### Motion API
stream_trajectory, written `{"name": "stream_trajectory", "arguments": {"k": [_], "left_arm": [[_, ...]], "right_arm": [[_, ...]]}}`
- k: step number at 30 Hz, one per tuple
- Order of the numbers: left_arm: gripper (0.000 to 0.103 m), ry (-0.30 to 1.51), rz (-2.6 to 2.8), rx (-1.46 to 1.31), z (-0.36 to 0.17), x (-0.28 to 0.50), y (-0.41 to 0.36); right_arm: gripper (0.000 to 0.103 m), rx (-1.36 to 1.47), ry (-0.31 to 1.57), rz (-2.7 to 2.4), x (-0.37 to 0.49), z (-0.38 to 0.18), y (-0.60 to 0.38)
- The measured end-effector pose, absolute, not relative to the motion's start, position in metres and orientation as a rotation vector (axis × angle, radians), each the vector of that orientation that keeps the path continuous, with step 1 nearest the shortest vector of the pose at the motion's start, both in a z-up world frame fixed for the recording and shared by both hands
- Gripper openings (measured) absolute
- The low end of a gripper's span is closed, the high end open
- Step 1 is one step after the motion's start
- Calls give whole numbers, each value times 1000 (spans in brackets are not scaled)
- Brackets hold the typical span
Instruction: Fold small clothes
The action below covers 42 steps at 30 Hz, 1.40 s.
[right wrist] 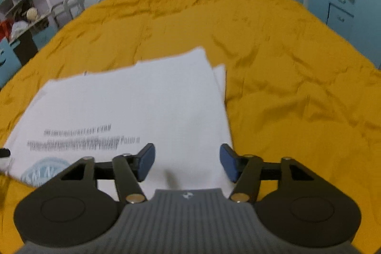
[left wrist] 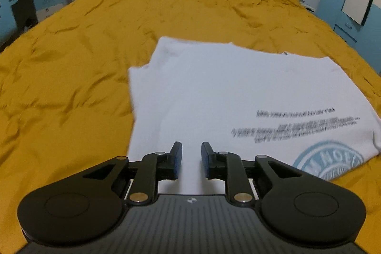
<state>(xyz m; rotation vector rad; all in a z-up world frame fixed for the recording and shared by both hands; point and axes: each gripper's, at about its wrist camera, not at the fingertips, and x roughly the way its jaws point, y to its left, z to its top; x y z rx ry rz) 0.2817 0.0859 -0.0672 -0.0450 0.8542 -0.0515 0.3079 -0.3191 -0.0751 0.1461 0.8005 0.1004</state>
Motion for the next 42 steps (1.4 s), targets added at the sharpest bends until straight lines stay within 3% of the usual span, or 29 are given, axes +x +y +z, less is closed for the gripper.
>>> {"name": "stream_trajectory", "arguments": {"k": [7, 9, 13, 15, 22, 26, 29, 33, 35, 38, 39, 42], "left_arm": [[50, 788, -58, 15, -63, 325, 55], [56, 770, -65, 7, -64, 338, 50], [56, 756, -121, -86, -69, 362, 47], [57, 771, -160, -165, -73, 374, 48], [50, 797, -240, -239, -90, 410, 28], [48, 785, -298, -212, -94, 427, 4], [40, 805, -315, -216, -102, 443, -8], [35, 806, -323, -188, -111, 460, -23], [34, 800, -319, -152, -113, 465, -31], [34, 804, -306, -69, -119, 475, -45], [34, 805, -300, -40, -122, 478, -50], [34, 808, -287, 8, -124, 483, -58]], "right_arm": [[65, 205, 729, 33, 342, -65, -333], [73, 214, 715, -21, 353, -66, -335], [74, 265, 708, -26, 372, -73, -343], [82, 317, 714, -37, 383, -79, -349], [80, 351, 708, 6, 419, -100, -356], [67, 359, 727, 16, 441, -111, -360], [52, 419, 756, 31, 458, -125, -367], [42, 459, 783, 46, 475, -142, -372], [39, 471, 789, 54, 480, -148, -373], [24, 496, 791, 80, 484, -157, -376], [14, 502, 787, 91, 485, -157, -375], [9, 487, 773, 102, 485, -153, -370]]}}
